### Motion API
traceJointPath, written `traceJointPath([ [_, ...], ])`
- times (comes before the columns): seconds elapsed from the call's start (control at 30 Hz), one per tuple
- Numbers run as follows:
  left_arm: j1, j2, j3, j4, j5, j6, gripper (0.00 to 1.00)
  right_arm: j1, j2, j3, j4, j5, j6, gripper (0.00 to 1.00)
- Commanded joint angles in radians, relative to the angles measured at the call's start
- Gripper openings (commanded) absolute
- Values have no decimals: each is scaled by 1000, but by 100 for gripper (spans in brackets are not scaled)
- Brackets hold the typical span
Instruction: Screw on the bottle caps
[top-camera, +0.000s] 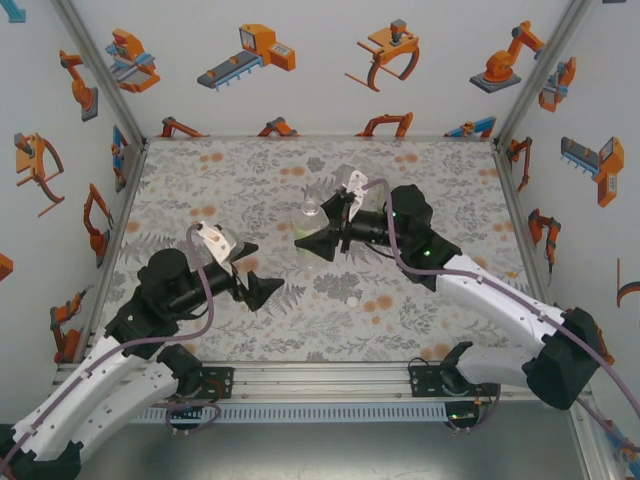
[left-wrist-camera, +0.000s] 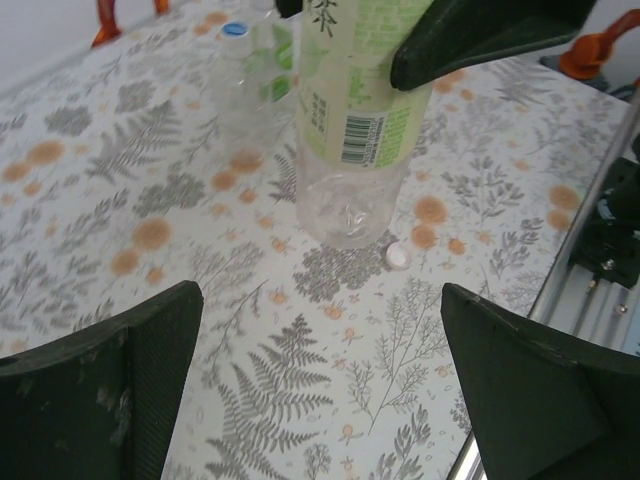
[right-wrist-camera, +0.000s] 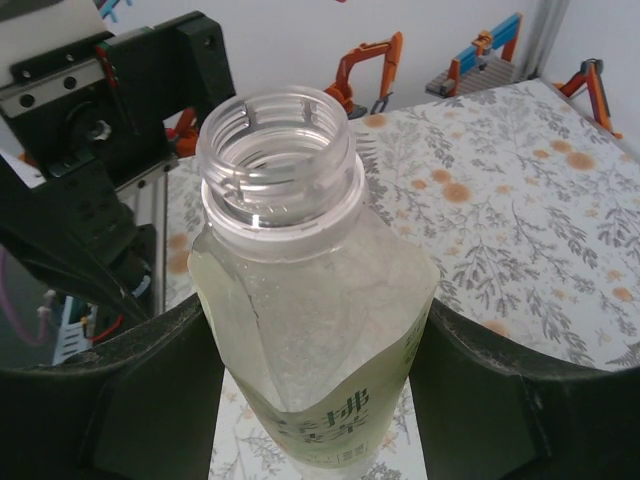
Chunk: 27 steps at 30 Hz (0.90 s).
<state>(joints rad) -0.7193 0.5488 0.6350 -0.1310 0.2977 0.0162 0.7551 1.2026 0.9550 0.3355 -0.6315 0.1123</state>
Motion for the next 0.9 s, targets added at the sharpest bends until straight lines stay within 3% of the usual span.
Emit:
traceJointPath([
  [0.0,5,-5,-19,147,203,96,97,3,-54,5,-23,-75,50,27],
  [0.53,-1,209,19,466,506,-63,100,86,-68,66,116,-223,187,25],
  [0.73,-12,327,80,560,636,-160,93,111,-42,82,191,-256,218,24],
  [0.87,-27,371,118,569,658,-188,85,117,-40,85,175,-252,197,24],
])
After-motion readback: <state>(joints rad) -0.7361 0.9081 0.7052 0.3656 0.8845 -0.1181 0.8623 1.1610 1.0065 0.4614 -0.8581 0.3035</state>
